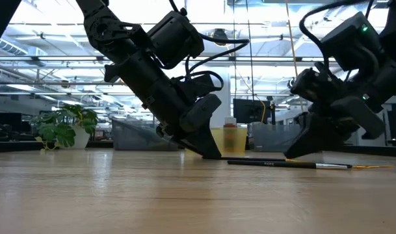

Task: Pick & Place Paint Supplies
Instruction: Put the top gold paintbrush into the right black bin

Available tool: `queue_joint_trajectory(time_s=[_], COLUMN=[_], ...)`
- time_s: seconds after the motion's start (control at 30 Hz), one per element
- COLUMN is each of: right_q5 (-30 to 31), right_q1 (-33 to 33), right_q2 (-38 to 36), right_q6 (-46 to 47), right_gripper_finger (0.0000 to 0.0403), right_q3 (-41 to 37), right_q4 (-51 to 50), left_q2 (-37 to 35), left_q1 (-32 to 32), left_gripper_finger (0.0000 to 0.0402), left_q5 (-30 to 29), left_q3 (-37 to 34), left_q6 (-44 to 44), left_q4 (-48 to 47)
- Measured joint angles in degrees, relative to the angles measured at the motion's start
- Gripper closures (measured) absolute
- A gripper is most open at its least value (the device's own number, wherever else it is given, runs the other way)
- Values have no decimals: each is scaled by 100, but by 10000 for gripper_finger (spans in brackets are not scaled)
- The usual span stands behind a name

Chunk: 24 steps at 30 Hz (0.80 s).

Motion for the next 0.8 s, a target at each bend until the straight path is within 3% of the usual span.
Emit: queue_joint_trajectory(time_s=[0.33,0.8], right_q5=[629,618], right_q1=[401,562], right_q2=[0,0], right_q6=[463,1008], right_gripper_finger=[403,403], right_q3=[117,460], right_q4=[-109,-936], left_q2=[0,0], left_q1=[2,2], left_gripper_finger=[284,284], left_q5=[-29,-55], left_q3=[0,0], left_q6=[-301,-281], left_q4=[-15,-25])
